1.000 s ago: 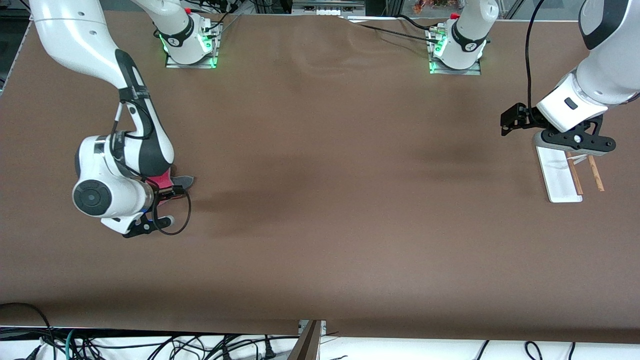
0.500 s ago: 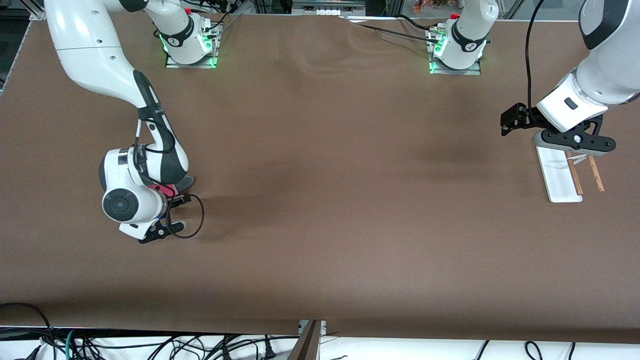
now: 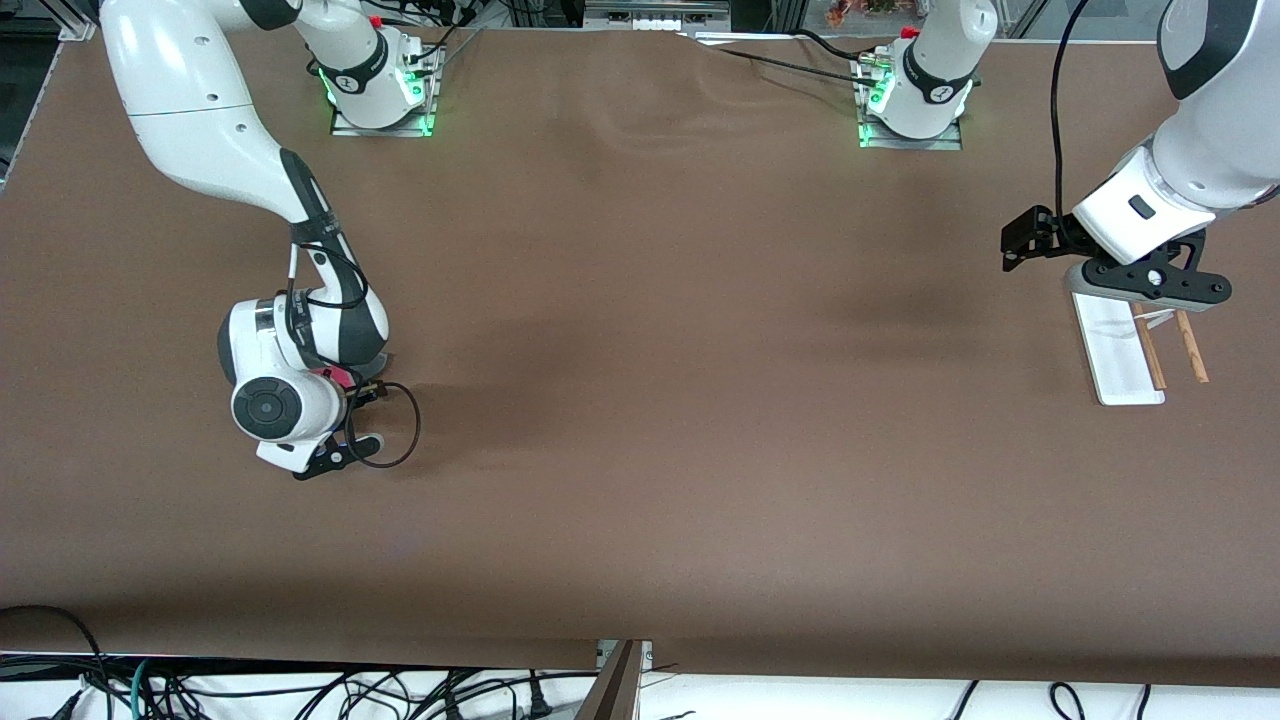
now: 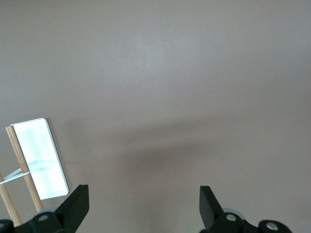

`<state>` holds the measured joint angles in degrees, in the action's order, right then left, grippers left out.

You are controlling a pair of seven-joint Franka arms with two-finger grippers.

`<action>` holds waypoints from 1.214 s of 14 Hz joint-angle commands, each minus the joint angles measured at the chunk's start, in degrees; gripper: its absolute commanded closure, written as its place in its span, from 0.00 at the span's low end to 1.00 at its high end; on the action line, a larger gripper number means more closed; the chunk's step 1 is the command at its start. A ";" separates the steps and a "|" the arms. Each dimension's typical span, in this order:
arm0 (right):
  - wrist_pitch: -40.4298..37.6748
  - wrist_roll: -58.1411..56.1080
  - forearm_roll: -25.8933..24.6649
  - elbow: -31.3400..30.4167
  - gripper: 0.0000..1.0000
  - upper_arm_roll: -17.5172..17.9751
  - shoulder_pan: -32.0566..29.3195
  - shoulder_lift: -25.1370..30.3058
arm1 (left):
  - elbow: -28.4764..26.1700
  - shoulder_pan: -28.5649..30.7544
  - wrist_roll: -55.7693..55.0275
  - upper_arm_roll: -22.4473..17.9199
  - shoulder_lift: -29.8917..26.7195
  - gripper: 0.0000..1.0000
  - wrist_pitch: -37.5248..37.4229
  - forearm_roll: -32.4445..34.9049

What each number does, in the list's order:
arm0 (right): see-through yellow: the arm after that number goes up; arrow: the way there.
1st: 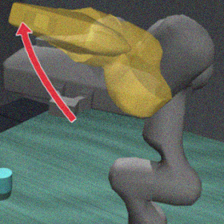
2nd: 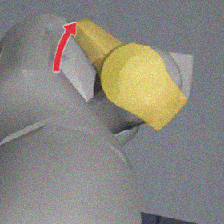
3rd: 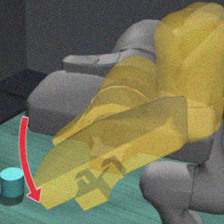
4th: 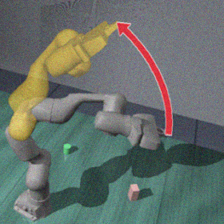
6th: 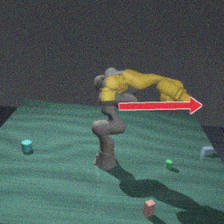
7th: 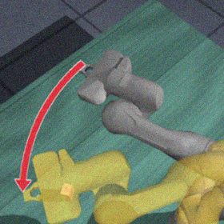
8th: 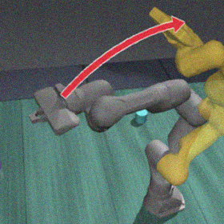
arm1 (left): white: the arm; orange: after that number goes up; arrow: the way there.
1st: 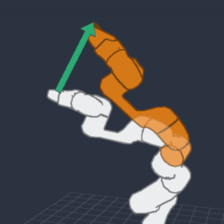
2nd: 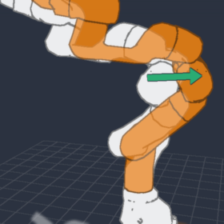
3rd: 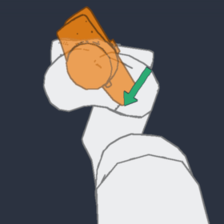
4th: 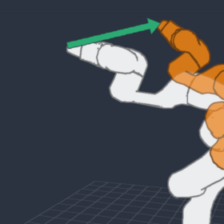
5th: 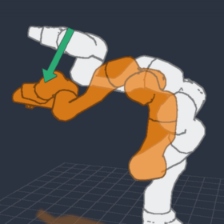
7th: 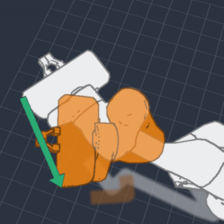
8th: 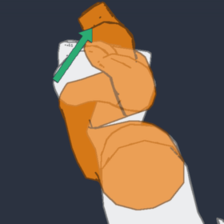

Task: Pass towel and hang on rack
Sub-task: 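Close the right gripper on the pink towel's corner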

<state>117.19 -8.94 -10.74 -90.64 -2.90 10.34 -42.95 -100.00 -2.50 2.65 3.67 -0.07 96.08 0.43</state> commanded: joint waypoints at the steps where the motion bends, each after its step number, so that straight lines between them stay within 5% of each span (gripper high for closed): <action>1: -2.14 -0.46 -1.22 -1.03 0.00 0.00 0.21 1.20 | 1.12 0.31 -0.80 0.19 0.51 0.00 -0.89 0.01; 4: -2.67 -2.39 -1.22 -1.03 0.03 -0.26 -0.05 1.20 | 1.12 0.31 -0.80 0.19 0.51 0.00 -0.89 0.01; 5: -2.67 -2.39 -1.22 -1.03 0.14 -0.27 -0.32 1.20 | 1.12 0.31 -0.80 0.28 0.51 0.00 -0.98 0.01; 7: -2.67 -2.39 -1.22 -0.85 0.52 -0.27 -0.41 1.20 | 1.12 0.31 -0.80 0.19 0.51 0.00 -0.98 0.01; 11: -2.58 -2.31 -1.04 -0.24 0.89 -0.35 -0.49 1.20 | 1.12 0.31 -0.80 0.19 0.51 0.00 -0.98 0.01; 13: -2.67 -2.13 -0.95 -0.23 1.00 -0.35 -0.49 1.29 | 1.12 0.31 -0.80 0.19 0.51 0.00 -0.98 0.01; 17: -2.76 -2.22 -0.34 1.25 1.00 -0.35 -0.49 2.95 | 1.12 0.31 -0.80 0.28 0.51 0.00 -0.98 0.01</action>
<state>115.19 -10.44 -11.05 -89.87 -3.38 10.05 -42.20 -100.00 -2.50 2.65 3.68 -0.07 96.06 0.43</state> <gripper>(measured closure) 0.982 0.000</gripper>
